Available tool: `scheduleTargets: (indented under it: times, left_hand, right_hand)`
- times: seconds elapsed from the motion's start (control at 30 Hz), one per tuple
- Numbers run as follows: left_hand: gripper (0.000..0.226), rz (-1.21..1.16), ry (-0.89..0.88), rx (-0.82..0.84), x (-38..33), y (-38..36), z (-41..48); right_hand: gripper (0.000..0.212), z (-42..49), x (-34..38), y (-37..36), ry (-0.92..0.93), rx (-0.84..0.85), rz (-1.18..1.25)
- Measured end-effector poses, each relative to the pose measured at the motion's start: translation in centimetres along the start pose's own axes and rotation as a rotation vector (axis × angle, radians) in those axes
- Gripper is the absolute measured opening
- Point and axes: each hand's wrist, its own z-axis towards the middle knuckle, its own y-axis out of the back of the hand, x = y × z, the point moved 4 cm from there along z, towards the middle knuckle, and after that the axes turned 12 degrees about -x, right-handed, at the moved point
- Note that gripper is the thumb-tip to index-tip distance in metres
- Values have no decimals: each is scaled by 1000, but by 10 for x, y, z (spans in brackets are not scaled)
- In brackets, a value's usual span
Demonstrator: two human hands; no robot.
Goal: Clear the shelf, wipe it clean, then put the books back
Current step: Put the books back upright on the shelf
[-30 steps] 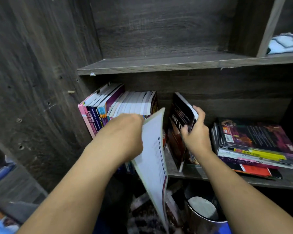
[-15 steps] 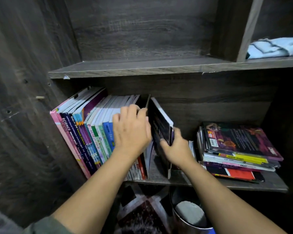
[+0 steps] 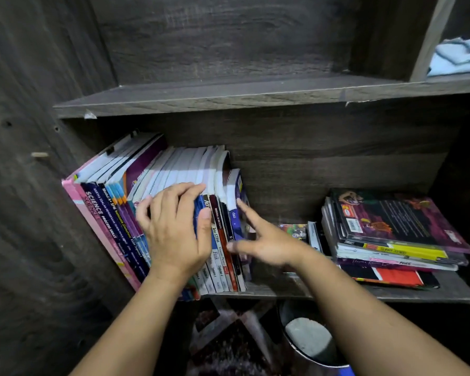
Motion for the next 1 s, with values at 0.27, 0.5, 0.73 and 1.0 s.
scheduleTargets:
  times: [0.27, 0.5, 0.73, 1.0]
  left_hand:
    - [44, -3, -57, 15, 3, 5, 1]
    - [50, 144, -34, 37, -4, 1, 1]
    - [56, 270, -116, 110, -7, -13, -6]
    - [50, 252, -19, 101, -14, -17, -2]
  right_hand:
    - [111, -3, -9, -16, 13, -157, -289]
    - [112, -10, -12, 0, 18, -90, -407]
    - [55, -16, -40, 33, -26, -246, -1151]
    - [46, -41, -50, 83, -28, -525, -1390]
